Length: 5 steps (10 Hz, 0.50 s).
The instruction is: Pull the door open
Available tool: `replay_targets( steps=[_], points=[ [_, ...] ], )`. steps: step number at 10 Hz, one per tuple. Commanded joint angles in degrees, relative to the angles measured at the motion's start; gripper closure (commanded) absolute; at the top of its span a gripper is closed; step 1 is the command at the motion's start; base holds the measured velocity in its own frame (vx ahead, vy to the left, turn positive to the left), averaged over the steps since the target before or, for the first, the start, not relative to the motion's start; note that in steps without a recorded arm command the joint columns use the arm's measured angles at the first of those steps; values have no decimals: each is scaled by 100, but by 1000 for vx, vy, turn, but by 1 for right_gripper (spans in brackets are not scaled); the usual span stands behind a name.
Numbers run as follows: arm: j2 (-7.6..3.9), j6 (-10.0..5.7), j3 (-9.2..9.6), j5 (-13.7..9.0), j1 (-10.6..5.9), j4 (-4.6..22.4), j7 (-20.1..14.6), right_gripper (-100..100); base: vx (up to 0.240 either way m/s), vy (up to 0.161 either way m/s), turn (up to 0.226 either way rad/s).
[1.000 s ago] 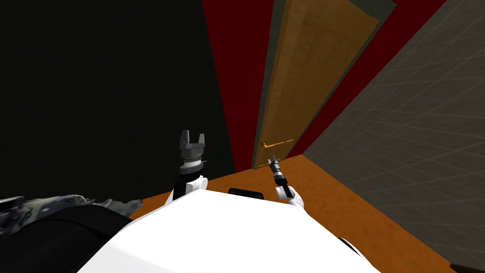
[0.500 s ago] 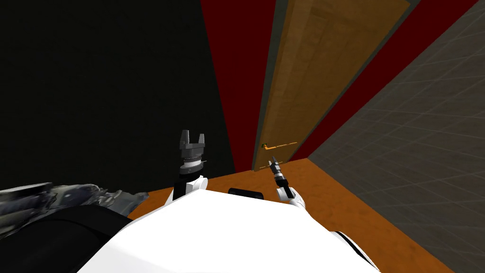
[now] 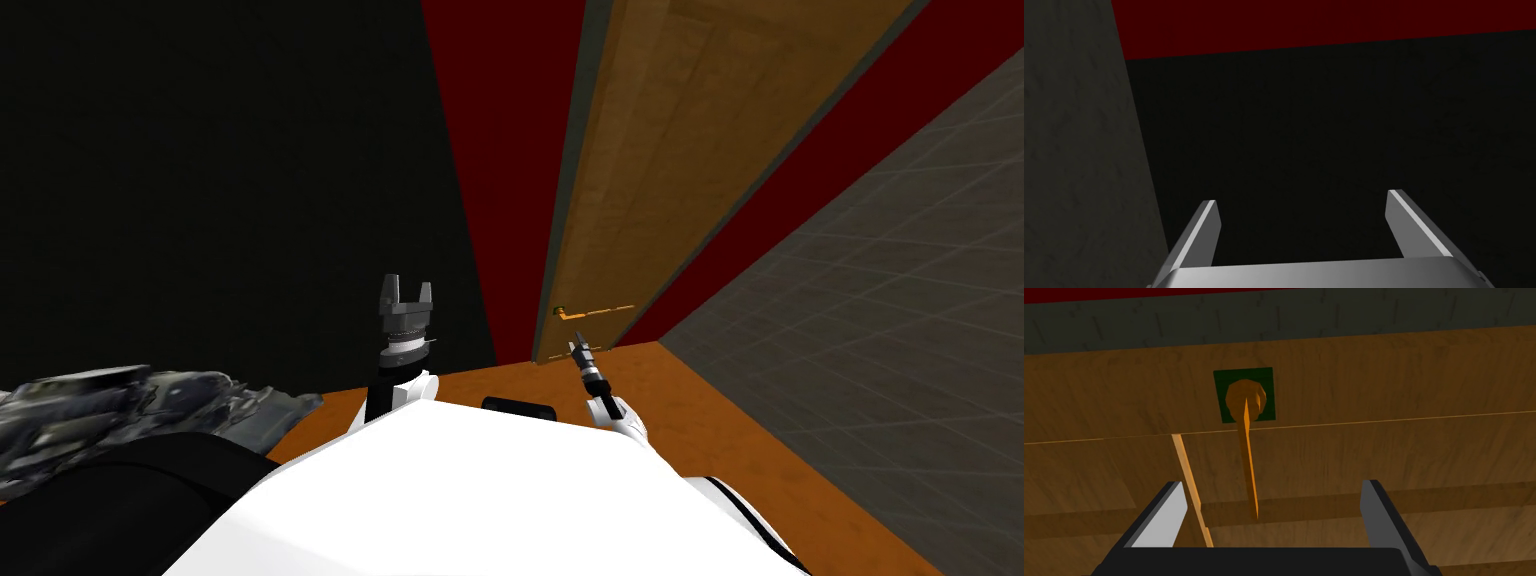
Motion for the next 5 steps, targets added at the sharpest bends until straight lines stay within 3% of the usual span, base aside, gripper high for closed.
replay_targets(
  steps=[1, 5],
  points=[
    [-24, -49, 12, -2, -59, 169, -18, -100, 37, -69, 96],
    [-83, -168, 42, -8, -218, 612, -59, -100, 44, -74, 102]
  ],
)
